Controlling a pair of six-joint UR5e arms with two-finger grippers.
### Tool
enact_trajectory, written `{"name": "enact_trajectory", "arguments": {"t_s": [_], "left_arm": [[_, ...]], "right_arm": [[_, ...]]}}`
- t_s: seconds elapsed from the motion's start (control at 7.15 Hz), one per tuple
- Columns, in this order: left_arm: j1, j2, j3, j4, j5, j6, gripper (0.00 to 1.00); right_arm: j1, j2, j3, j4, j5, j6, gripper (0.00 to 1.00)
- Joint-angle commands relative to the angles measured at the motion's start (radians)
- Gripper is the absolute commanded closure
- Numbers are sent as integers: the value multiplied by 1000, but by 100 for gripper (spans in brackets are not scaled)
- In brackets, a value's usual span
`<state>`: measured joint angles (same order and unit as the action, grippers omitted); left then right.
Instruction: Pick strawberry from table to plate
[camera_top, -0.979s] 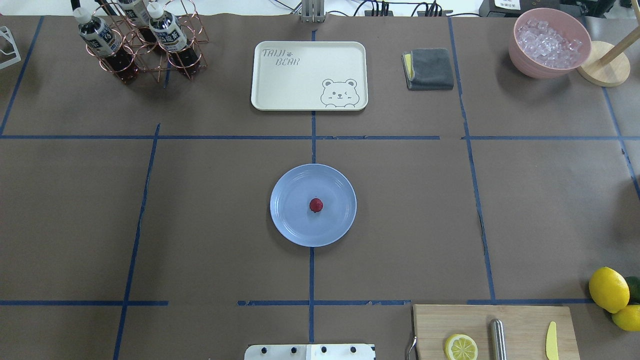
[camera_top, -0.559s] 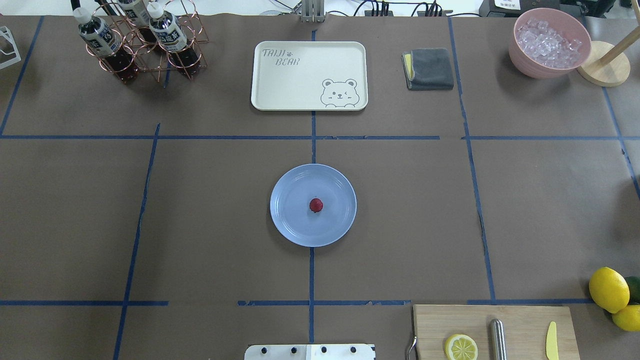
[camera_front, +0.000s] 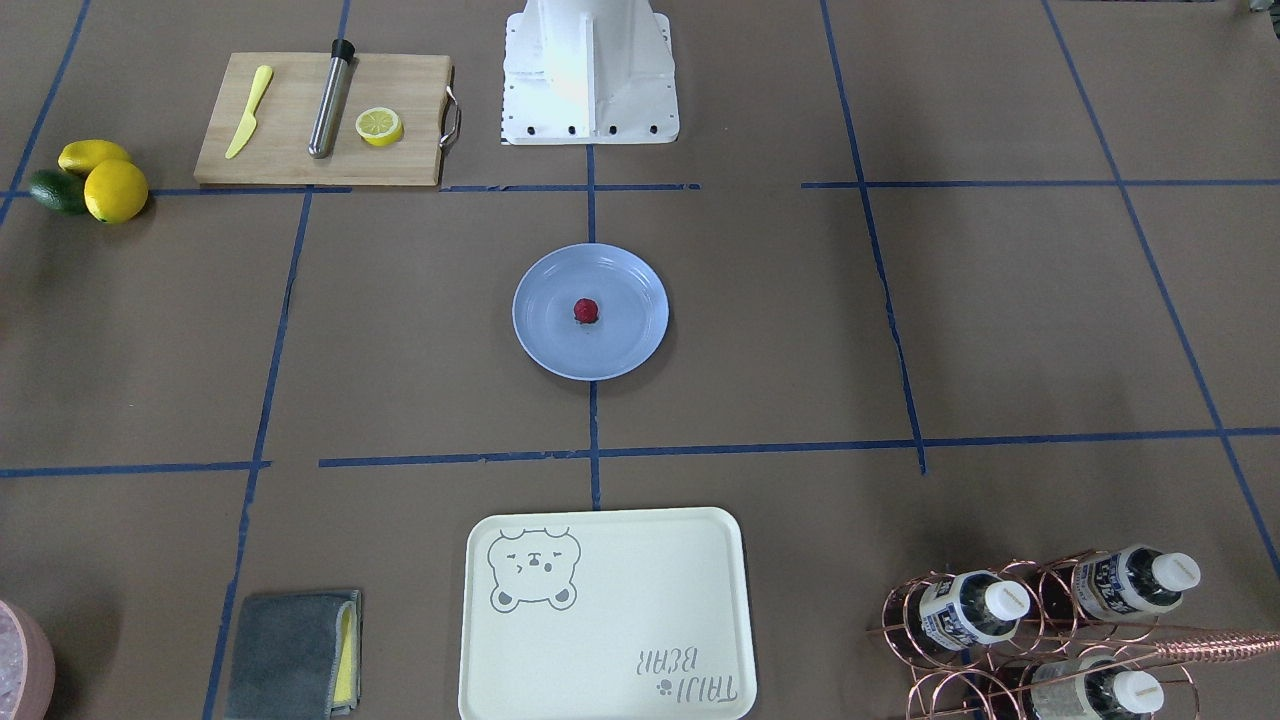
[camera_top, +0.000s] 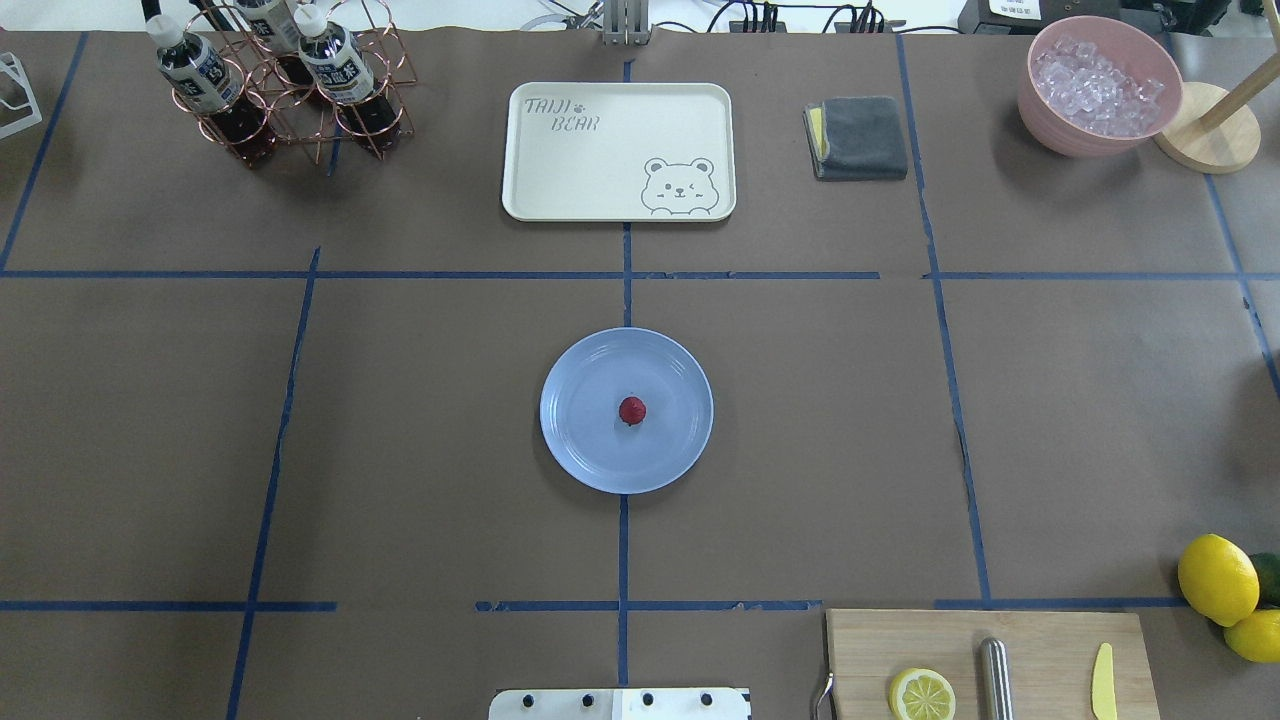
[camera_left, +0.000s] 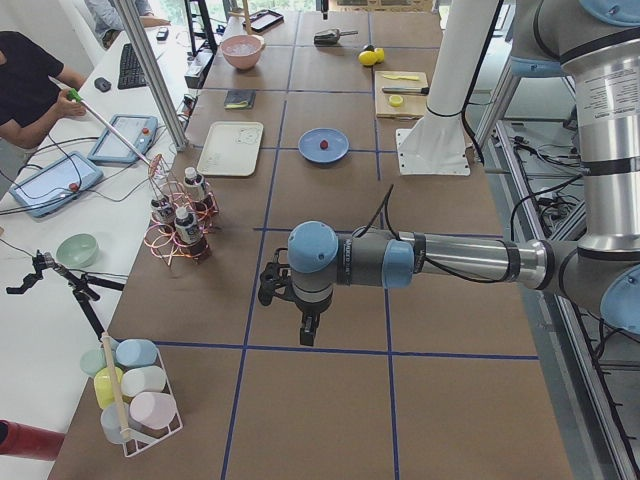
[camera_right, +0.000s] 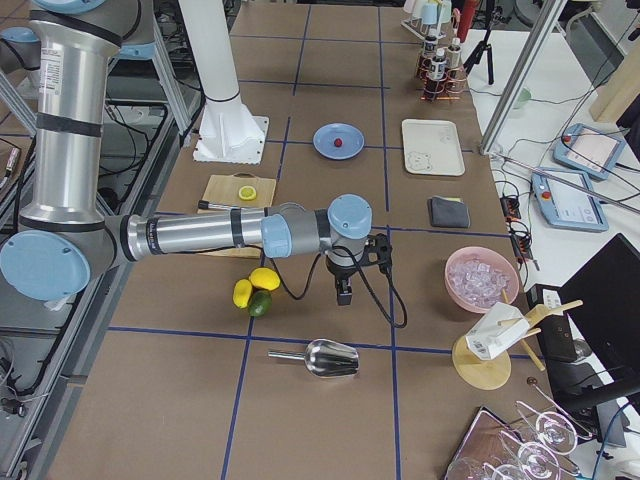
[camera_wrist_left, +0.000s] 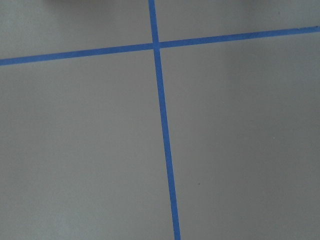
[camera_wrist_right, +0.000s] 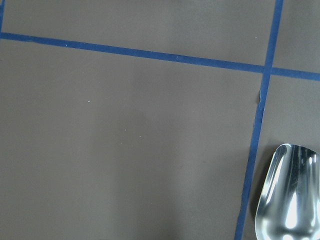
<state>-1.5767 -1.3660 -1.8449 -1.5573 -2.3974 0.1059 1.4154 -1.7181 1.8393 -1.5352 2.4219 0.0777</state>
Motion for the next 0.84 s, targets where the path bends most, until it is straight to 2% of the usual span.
{"name": "enact_trajectory", "arguments": {"t_s": [0.0, 0.7], "left_arm": [[0, -11, -2, 2, -2, 0, 0], [17, -13, 13, 3, 3, 2, 0]], "right_arm": [[0, -2, 1, 0, 3, 1, 0], [0, -3, 18, 3, 3, 1, 0]]}}
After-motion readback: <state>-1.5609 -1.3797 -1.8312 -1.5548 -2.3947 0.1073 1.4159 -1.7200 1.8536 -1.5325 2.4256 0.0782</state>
